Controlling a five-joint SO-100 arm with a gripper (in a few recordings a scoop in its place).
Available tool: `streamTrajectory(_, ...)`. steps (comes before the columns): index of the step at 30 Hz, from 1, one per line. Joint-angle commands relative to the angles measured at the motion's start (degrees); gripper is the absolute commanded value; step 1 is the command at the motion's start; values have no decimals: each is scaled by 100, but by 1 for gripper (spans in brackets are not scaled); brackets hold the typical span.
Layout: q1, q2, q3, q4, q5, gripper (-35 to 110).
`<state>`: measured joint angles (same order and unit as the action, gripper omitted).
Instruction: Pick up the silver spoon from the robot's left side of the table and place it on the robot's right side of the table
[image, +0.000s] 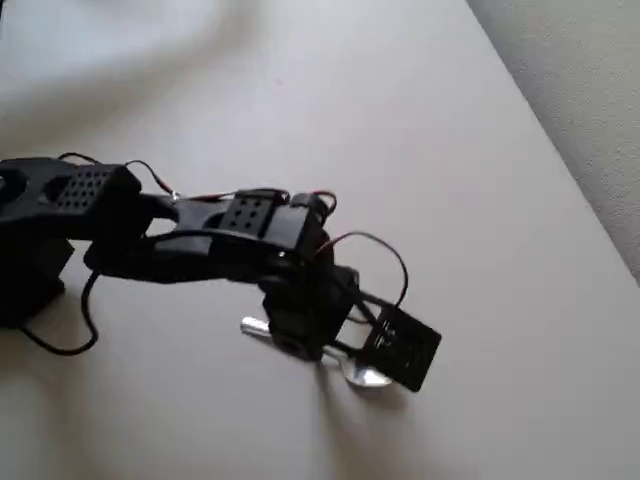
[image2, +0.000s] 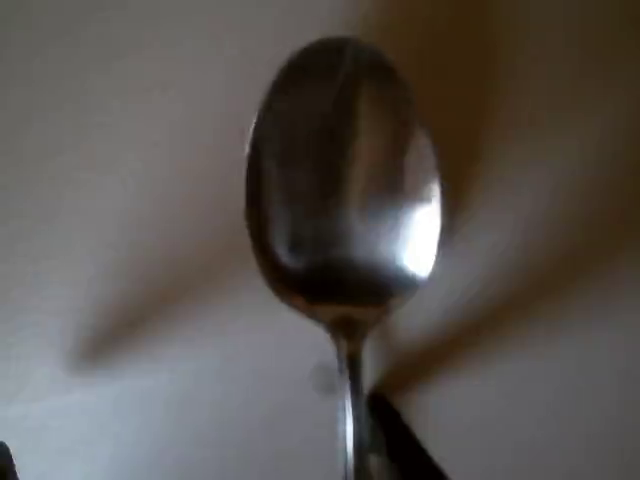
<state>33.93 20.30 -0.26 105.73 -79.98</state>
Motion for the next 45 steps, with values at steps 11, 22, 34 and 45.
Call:
streamTrajectory(11,-879,4315,369,70,3182,-2)
streamTrajectory(22,-1925,10169,7356,-589,6820,-2)
streamTrajectory(34,-3674,14906,11812,-1547,7638,-2)
streamTrajectory(45,-3498,14818,13957,-2549,7137,-2)
